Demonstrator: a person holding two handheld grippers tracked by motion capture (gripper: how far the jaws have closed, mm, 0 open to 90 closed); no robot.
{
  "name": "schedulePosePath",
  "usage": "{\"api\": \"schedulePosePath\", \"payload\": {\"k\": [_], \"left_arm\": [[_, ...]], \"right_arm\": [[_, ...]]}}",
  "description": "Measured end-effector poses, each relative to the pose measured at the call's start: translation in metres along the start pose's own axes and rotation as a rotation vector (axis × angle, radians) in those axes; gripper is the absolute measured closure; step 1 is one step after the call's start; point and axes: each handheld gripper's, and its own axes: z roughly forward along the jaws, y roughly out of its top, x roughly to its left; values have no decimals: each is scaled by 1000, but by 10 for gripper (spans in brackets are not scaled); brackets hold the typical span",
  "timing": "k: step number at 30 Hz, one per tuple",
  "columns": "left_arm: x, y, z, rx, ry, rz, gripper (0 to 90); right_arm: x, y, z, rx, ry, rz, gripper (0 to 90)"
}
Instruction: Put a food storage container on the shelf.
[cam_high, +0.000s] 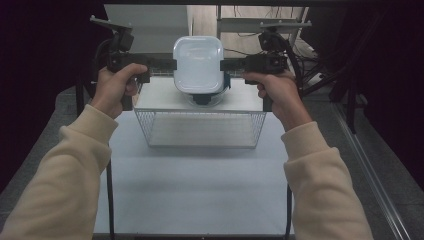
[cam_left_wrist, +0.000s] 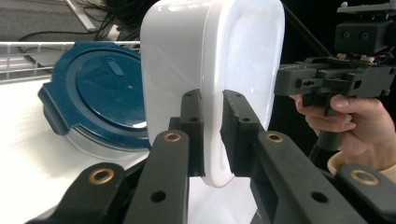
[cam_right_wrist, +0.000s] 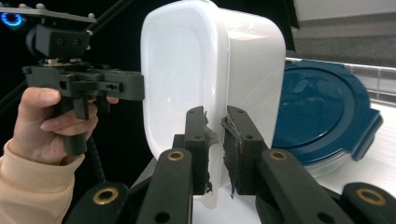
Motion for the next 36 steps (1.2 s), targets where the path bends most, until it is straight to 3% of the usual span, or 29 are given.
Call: {"api": "schedulePosePath", "payload": {"k": [11,19,24,29,33,36], "left_arm": [[36,14,29,44,-11,-87,797],[56,23,38,16,-58,-198,785],[64,27,44,-1,-61,-256,776],[73,28,49,-18,-58,-289,764],[77,27,51,-23,-50,-294,753],[78,26,51,-32,-47,-295,750]], "right_arm": [[-37,9,22,55,-32,92,782],[-60,19,33,56,19,198,753],[-77,22,40,45,57,283,727],[-90,22,47,33,80,347,705],[-94,21,52,24,82,382,690],[-95,20,53,15,88,381,686]]}}
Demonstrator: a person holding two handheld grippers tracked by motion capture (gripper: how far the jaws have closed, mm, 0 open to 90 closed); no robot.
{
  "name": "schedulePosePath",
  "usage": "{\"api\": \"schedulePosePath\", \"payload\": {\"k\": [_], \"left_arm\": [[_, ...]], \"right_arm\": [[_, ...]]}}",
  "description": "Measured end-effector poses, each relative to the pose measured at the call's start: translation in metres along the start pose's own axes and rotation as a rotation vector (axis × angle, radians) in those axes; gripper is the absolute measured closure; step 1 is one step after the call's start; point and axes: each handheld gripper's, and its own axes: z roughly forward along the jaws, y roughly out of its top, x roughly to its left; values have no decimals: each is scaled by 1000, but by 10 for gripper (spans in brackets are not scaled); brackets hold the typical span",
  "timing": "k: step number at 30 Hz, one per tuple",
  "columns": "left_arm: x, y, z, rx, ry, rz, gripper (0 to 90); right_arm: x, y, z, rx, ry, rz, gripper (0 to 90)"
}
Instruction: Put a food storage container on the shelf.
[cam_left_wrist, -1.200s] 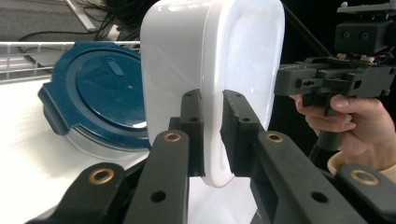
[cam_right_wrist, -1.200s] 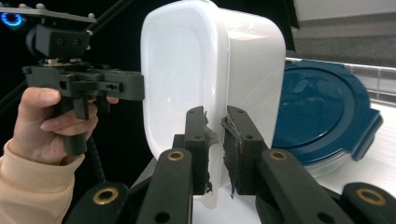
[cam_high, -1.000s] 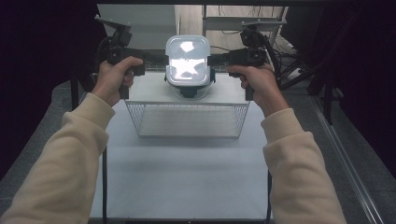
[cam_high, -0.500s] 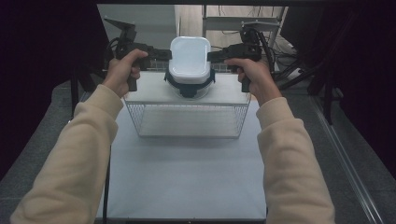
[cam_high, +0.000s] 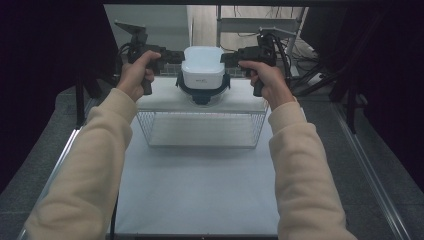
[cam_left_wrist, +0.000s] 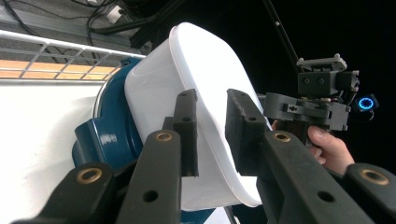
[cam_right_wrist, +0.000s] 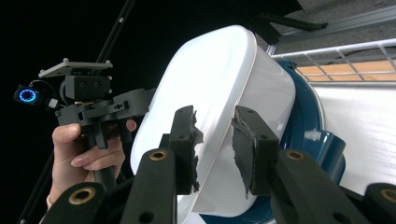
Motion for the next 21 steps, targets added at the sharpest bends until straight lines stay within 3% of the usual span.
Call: {"api": "schedulePosePath", "payload": {"k": [3,6,8,11,15,18,19,21], "left_arm": [[0,-1,2,6,-1,0,709],[-5,-4,2,-15,51,40,520],[-9,-6,-2,-41,90,76,407],[-16,-14,-11,-70,129,146,335],[-30,-37,-29,-94,211,275,295],[-35,-59,-39,-85,225,354,293],[-36,-69,-44,-84,232,391,289],[-37,-85,-50,-80,240,429,283]], "right_arm": [[0,-1,1,-9,0,0,664],[5,-5,2,-32,-7,-19,432],[11,-9,0,-64,-26,-55,344],[21,-15,-8,-81,-68,-138,291],[27,-31,-21,-93,-75,-245,262],[26,-47,-32,-100,-101,-326,245],[25,-54,-36,-107,-103,-343,243],[22,-68,-46,-113,-87,-365,239]]}}
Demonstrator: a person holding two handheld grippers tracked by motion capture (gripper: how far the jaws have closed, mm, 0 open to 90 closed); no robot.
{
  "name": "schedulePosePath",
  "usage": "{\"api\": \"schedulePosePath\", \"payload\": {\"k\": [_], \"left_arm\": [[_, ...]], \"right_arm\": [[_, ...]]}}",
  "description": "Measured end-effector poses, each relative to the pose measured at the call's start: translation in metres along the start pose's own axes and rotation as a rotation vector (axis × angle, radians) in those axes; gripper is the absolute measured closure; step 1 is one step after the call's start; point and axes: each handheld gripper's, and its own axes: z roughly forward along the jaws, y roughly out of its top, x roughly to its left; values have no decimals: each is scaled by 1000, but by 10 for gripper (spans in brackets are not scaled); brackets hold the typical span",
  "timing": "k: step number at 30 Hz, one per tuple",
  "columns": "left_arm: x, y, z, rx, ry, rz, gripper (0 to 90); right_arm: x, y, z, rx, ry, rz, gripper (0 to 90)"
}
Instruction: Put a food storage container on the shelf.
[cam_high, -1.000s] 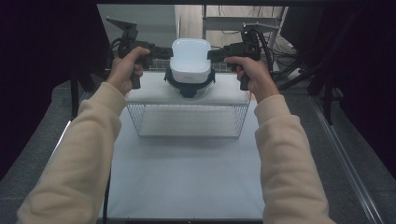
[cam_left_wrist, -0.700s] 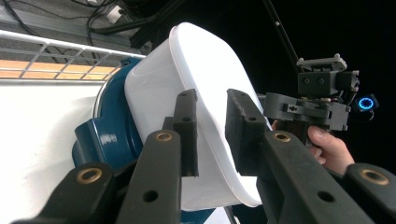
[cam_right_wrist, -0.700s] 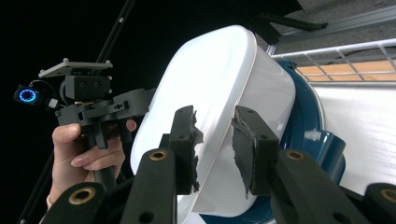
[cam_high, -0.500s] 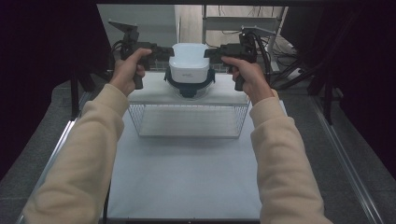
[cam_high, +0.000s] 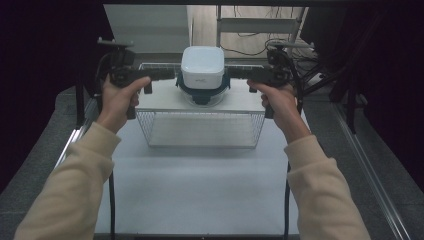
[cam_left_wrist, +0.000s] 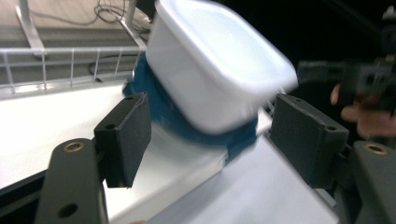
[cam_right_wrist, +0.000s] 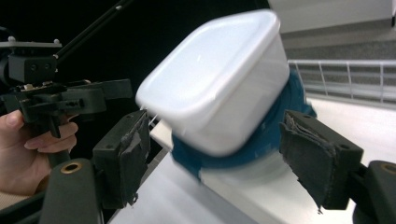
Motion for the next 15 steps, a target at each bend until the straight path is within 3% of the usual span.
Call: {"api": "schedulePosePath", "payload": {"k": [5,8,11,15], "left_arm": [[-14,-41,-17,2,-2,73,284],[-22,-69,-18,28,15,120,283],[-25,-100,-15,58,15,137,283],[-23,-143,-9,88,24,125,282]], "right_arm": [[3,-36,-27,-22,12,-57,238],[5,-59,-39,-8,-19,-101,238],[6,-83,-50,-2,-44,-146,238],[4,-121,-63,-15,-47,-176,238]]}}
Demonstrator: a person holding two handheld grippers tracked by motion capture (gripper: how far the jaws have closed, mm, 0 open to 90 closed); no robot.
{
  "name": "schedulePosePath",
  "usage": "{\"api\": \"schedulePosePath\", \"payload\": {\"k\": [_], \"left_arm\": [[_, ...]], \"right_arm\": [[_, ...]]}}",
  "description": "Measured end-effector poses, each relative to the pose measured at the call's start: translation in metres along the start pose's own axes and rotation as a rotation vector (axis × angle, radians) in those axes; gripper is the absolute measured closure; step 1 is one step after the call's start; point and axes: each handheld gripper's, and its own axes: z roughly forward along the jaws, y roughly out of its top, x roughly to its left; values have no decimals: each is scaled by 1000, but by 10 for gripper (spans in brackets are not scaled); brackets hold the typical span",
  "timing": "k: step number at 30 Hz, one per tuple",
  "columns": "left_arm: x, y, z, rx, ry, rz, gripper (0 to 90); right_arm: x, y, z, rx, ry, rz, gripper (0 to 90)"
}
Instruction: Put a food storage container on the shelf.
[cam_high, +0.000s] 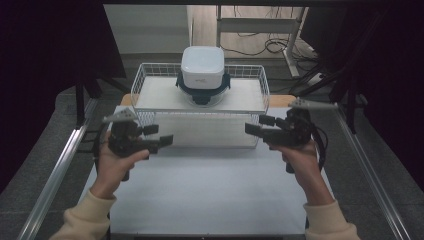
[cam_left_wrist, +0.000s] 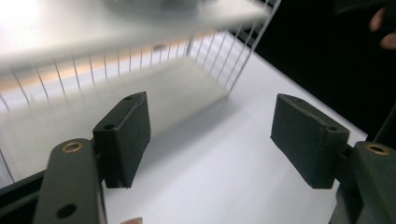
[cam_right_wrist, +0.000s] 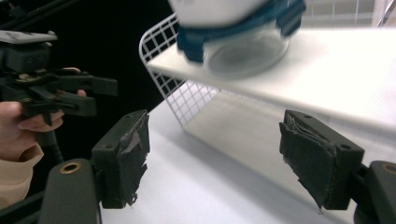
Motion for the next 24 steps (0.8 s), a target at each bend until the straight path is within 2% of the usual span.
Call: {"api": "schedulePosePath", "payload": {"k": [2,5,8,10,12,15,18,22,24], "left_arm": [[2,-20,5,17,-2,-25,281],[7,-49,14,54,41,-48,283],[15,-67,20,87,40,-83,282],[19,-77,22,102,75,-90,282],[22,-81,23,116,85,-93,283],[25,-86,20,108,88,-104,283],[24,-89,19,110,89,-97,282],[25,-89,17,106,91,-94,281],[24,-89,16,105,89,-91,279]], "right_arm": [[0,-20,-3,3,-2,2,238],[-3,-47,-5,17,-21,-2,237],[-7,-75,-5,46,-47,-5,229],[-9,-89,-3,71,-63,-23,220],[-13,-99,0,100,-71,-27,207],[-17,-111,4,129,-94,-34,201],[-23,-122,9,166,-121,-38,189],[-25,-131,11,193,-141,-41,181],[-24,-131,9,186,-152,-50,181]]}}
